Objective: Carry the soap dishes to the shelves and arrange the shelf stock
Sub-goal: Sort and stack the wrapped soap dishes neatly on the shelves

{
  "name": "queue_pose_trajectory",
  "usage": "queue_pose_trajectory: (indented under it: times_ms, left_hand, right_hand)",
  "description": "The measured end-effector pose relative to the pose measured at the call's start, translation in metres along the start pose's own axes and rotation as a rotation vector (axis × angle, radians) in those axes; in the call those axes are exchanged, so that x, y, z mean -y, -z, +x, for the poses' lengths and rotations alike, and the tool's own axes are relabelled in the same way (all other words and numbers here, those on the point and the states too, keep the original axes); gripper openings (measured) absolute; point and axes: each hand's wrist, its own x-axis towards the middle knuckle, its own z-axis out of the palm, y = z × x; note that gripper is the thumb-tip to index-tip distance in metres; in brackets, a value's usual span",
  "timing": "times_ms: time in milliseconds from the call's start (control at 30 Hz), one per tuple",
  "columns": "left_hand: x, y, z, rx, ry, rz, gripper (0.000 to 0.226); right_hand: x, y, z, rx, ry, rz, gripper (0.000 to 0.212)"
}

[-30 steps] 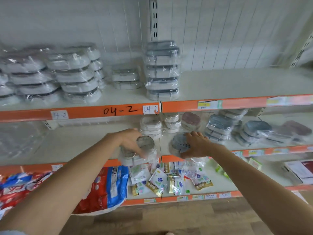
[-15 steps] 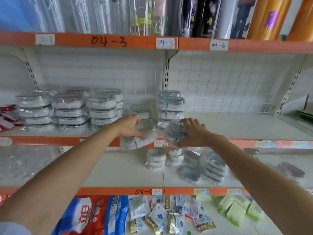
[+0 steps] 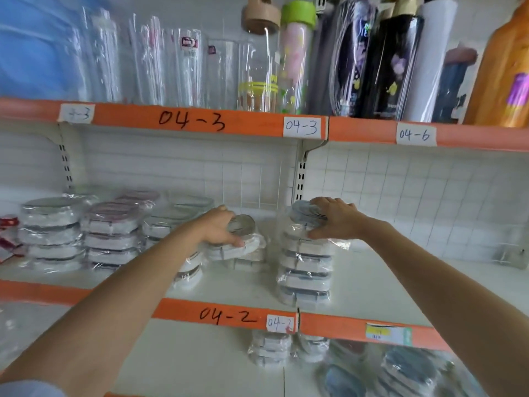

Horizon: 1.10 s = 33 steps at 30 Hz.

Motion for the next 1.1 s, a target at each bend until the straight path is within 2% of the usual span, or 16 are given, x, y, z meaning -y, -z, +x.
queue_pose_trajectory:
  times_ms: [233, 500, 633, 767, 867, 967, 1100]
  left_hand:
    - [0.015, -0.016, 0.059, 0.036, 0.022, 0.007, 0.094]
    - [0.025, -0.018, 0.103, 0.119, -0.013, 0.020, 0.084]
    - [0.017, -0.025, 0.116, 0.127, -0.087, 0.021, 0.081]
    - [0.013, -0.035, 0.126, 0.208, -0.151, 0.050, 0.072]
    - [0.017, -0.038, 0.127, 0.245, -0.171, 0.047, 0.076]
    - [0.018, -0.036, 0.126, 0.226, -0.200, 0.065, 0.078]
    - [0.015, -0.035, 0.121, 0.173, -0.252, 0.088, 0.068]
  right_hand:
    - [-0.014, -0.011, 0.031, 0.115, 0.012, 0.013, 0.072]
    - [-0.019, -0.016, 0.038, 0.141, -0.033, -0.019, 0.078]
    - [-0.018, -0.019, 0.035, 0.134, -0.043, -0.046, 0.079]
    - [-0.015, -0.018, 0.034, 0.144, -0.066, -0.044, 0.080]
    - [-0.011, -0.017, 0.033, 0.149, -0.074, -0.060, 0.081]
    - [-0.007, -0.015, 0.031, 0.145, -0.108, -0.038, 0.083]
    - [-0.001, -0.012, 0.031, 0.150, -0.113, -0.059, 0.081]
